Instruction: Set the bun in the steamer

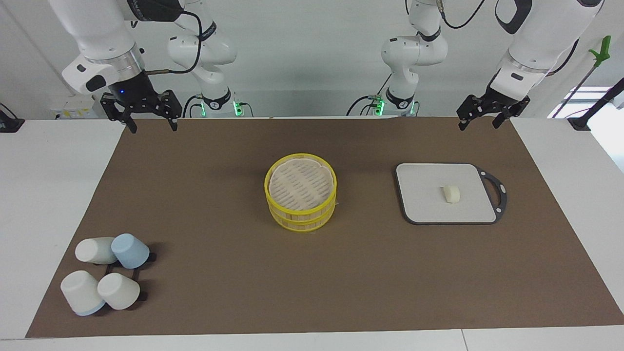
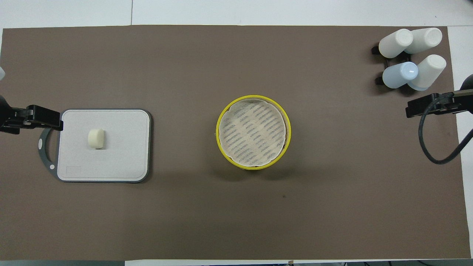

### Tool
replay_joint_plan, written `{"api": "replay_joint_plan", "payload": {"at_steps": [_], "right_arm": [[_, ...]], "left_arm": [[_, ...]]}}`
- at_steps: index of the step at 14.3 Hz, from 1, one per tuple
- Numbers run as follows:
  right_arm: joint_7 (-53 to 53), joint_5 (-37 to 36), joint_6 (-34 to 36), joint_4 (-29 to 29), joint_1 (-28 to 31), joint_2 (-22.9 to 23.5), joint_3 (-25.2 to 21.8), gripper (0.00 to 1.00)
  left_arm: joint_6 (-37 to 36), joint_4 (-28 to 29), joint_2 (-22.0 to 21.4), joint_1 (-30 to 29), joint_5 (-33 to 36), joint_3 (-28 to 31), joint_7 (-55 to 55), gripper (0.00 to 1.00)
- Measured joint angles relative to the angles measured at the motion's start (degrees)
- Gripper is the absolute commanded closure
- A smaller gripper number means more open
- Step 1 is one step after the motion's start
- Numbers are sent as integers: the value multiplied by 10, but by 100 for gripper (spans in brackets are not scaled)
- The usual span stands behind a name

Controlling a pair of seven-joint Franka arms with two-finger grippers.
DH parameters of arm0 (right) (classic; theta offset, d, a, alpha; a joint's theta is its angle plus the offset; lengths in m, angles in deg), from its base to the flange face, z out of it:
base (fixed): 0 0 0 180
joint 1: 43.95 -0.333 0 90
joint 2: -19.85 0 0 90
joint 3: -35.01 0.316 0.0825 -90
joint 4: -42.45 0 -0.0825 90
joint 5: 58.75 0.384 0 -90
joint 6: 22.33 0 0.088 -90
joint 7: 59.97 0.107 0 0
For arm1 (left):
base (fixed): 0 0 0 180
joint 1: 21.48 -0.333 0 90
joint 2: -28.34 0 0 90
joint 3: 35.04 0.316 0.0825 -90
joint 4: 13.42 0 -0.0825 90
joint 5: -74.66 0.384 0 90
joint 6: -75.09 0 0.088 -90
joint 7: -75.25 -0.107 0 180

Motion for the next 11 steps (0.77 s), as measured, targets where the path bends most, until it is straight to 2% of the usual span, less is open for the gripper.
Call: {"api": "replay_joint_plan", "payload": {"at_steps": [4, 6, 9, 11], "right_arm": [[1, 2, 1, -4, 0, 3, 3, 0], [32, 8, 13, -27, -1, 21, 21, 0], [126, 10, 28, -95, -31, 79, 65, 0], [200, 0, 28, -159, -105, 144, 70, 0]], "left_arm": [[0, 0, 0, 0, 0, 1, 0, 0], [0, 0, 0, 0, 0, 1, 0, 0], [0, 0, 0, 0, 0, 1, 0, 0], [1, 0, 0, 0, 0, 2, -1, 0]]}}
